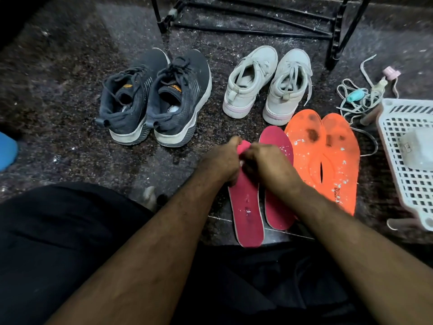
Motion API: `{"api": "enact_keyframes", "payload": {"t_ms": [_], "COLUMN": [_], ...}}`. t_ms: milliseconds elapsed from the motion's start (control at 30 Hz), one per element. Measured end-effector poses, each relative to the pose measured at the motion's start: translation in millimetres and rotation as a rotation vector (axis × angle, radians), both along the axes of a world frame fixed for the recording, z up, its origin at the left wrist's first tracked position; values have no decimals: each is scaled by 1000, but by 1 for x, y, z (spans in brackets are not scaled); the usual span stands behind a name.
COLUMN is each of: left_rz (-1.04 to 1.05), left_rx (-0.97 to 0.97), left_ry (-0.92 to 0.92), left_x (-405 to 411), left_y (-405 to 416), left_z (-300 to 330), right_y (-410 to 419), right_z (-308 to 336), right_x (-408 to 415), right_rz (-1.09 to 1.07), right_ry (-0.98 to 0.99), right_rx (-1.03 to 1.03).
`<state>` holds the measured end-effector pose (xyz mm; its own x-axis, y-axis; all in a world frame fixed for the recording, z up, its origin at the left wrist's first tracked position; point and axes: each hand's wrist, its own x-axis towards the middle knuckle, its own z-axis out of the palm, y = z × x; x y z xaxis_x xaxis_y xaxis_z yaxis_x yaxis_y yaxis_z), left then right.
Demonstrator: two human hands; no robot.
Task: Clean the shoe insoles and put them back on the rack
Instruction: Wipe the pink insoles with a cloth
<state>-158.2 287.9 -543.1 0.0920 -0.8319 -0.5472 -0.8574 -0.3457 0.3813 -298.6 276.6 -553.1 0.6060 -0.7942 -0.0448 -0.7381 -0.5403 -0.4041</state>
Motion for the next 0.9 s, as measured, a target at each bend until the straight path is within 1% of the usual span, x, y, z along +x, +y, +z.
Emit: {"api": "enact_keyframes", "payload": {"t_ms": [67,133,200,300,333,433,567,600,667,700,733,767,833,867,900], "left_rz": [1,2,14,21,19,-9,-32,-35,-27,-23,-17,-7,14,17,12], "left_rx": [14,12,12,17,11,0,1,2,12,19,26,27,17,9,1], "left_ry": [-3,-6,8,0,-1,-7,-52,-51,-40,-38,-34,-30,-23,-20,-13], "left_x": [0,0,0,-1,-1,-1,-1,0,0,-1,-1,-2,-3,-3,-4], "left_y": [2,4,4,2,2,1,4,5,5,4,3,1,-1,-2,-2], "left_z": [1,2,0,-3,-2,1,3,3,2,2,2,1,2,2,2], "right_y": [-21,-24,-8,21,23,4,-23,-22,-11,-6,-1,-1,-10,-15,-18], "right_z": [-3,-4,-3,2,3,-2,-7,-7,-1,2,5,7,12,14,16], "right_x": [7,9,3,-10,-12,-5,7,6,1,-3,-7,-11,-19,-21,-21], "right_rz": [-71,-96,-52,6,4,-54,-163,-164,-105,-85,-92,-141,-262,-308,-334], "right_ry": [-19,-6,71,63,44,-31,-19,-9,11,-7,-61,-120,-202,-248,-295], "right_rx": [-68,-57,19,170,184,83,-51,-30,101,184,218,178,-29,-65,-47]}}
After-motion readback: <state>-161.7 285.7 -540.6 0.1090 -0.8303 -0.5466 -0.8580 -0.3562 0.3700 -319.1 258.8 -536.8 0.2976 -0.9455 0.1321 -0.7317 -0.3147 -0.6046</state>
